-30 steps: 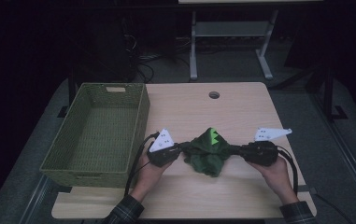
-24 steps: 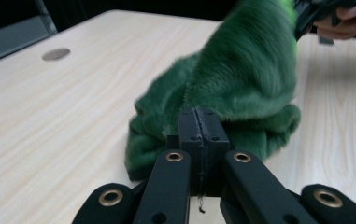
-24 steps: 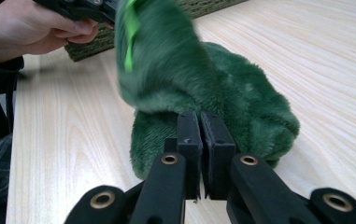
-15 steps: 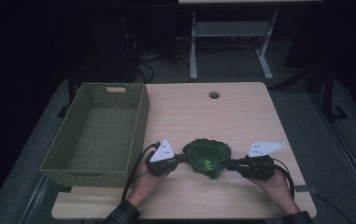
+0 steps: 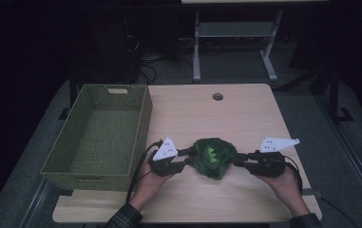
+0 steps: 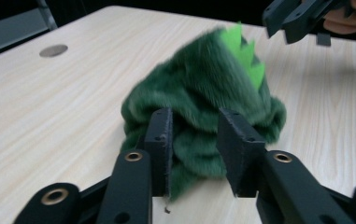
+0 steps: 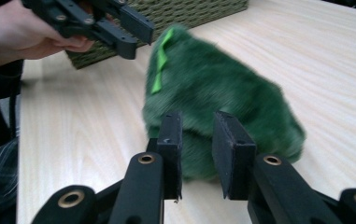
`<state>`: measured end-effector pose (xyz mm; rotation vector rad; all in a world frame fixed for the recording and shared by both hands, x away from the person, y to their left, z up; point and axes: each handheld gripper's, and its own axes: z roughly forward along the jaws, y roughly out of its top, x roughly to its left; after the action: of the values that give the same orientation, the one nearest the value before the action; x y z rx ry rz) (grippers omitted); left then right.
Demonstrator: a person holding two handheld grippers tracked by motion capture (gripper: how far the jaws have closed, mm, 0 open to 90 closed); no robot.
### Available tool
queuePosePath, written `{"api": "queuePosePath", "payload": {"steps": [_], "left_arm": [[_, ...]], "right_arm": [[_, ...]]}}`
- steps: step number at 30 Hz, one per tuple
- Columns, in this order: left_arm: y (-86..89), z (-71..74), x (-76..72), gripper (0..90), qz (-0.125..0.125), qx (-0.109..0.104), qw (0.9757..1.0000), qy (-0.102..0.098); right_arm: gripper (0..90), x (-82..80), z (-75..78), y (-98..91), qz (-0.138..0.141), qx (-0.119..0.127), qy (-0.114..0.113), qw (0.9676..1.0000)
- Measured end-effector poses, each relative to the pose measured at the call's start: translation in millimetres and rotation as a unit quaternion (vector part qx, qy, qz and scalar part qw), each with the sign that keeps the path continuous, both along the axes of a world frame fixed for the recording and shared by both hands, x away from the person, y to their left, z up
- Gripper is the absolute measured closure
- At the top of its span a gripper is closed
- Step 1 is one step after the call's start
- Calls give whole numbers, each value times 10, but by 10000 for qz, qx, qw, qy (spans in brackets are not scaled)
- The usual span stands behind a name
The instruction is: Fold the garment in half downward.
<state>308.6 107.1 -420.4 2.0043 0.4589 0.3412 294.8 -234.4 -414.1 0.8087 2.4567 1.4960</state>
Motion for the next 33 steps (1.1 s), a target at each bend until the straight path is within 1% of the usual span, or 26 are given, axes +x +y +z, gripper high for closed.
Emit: {"api": "queuePosePath", "payload": {"steps": [1, 2, 3, 4, 5, 6, 7, 8, 10, 11, 12, 13, 14, 15, 17, 18, 19, 20, 24, 26, 27, 28, 29, 30, 31, 33], "left_arm": [[-38, 59, 53, 610, 6, 42, 10000, 10], [-38, 59, 53, 598, 6, 42, 10000, 10], [-72, 99, 123, 591, 73, 84, 9999, -10], [-72, 99, 123, 581, 73, 84, 9999, -10], [-94, 124, 208, 575, 139, 91, 9998, 56], [-94, 124, 208, 568, 139, 91, 9998, 56], [-111, 139, 300, 555, 207, 59, 9996, 185], [-120, 146, 346, 544, 213, 59, 9995, 241], [-132, 150, 390, 535, 245, 72, 9993, 260], [-162, 152, 470, 519, 278, -17, 9989, 383], [-162, 152, 470, 508, 278, -17, 9989, 383], [-185, 145, 540, 503, 269, 92, 9987, 412], [-185, 145, 540, 494, 269, 92, 9987, 412], [-203, 130, 566, 494, 276, 66, 9983, 510], [-223, 62, 620, 484, 208, 158, 9972, 701], [-223, 62, 620, 486, 208, 158, 9972, 701], [-231, 14, 626, 494, 157, 225, 9960, 854], [-231, -4, 626, 508, 117, 245, 9955, 912], [-228, -31, 625, 600, 52, 280, 9947, 985], [-239, -48, 625, 636, 27, 341, 9941, 1025], [-252, -68, 624, 651, 3, 436, 9932, 1082], [-252, -68, 624, 674, 3, 436, 9932, 1082], [-264, -89, 618, 713, -22, 471, 9922, 1151], [-264, -89, 618, 743, -22, 471, 9922, 1151], [-266, -94, 619, 743, -35, 535, 9918, 1163], [-274, -108, 615, 843, -36, 602, 9909, 1206]], "right_arm": [[699, 70, 49, 20, -45, 14, -29, 10000], [699, 70, 49, 20, -45, 14, -29, 10000], [684, 161, 85, 39, -98, -44, 60, 9999], [684, 161, 85, 39, -98, -44, 60, 9999], [677, 249, 89, 28, -188, -28, 55, 9998], [677, 249, 89, 28, -188, -28, 55, 9998], [665, 332, 82, 11, -282, -52, 164, 9995], [659, 361, 79, 5, -314, -51, 206, 9993], [646, 392, 73, -1, -329, -59, 237, 9992], [629, 435, 58, -7, -356, -50, 311, 9989], [629, 435, 58, -7, -356, -50, 311, 9989], [602, 460, 28, 4, -353, -65, 420, 9985], [602, 460, 28, 4, -353, -65, 420, 9985], [589, 472, 8, 9, -327, -104, 470, 9983], [569, 493, -56, 12, -345, -156, 697, 9969], [565, 504, -77, 9, -330, -180, 738, 9966], [565, 506, -91, 8, -338, -190, 797, 9961], [565, 508, -103, 7, -342, -197, 828, 9958], [600, 506, -171, 7, -382, -290, 988, 9939], [622, 505, -189, 6, -381, -295, 1017, 9936], [662, 499, -214, 10, -384, -305, 1107, 9926], [662, 499, -214, 10, -384, -305, 1107, 9926], [731, 495, -232, 11, -369, -334, 1134, 9923], [731, 495, -232, 11, -369, -334, 1134, 9923], [760, 493, -234, 12, -362, -348, 1143, 9922], [826, 485, -234, 22, -328, -398, 1139, 9922]]}}
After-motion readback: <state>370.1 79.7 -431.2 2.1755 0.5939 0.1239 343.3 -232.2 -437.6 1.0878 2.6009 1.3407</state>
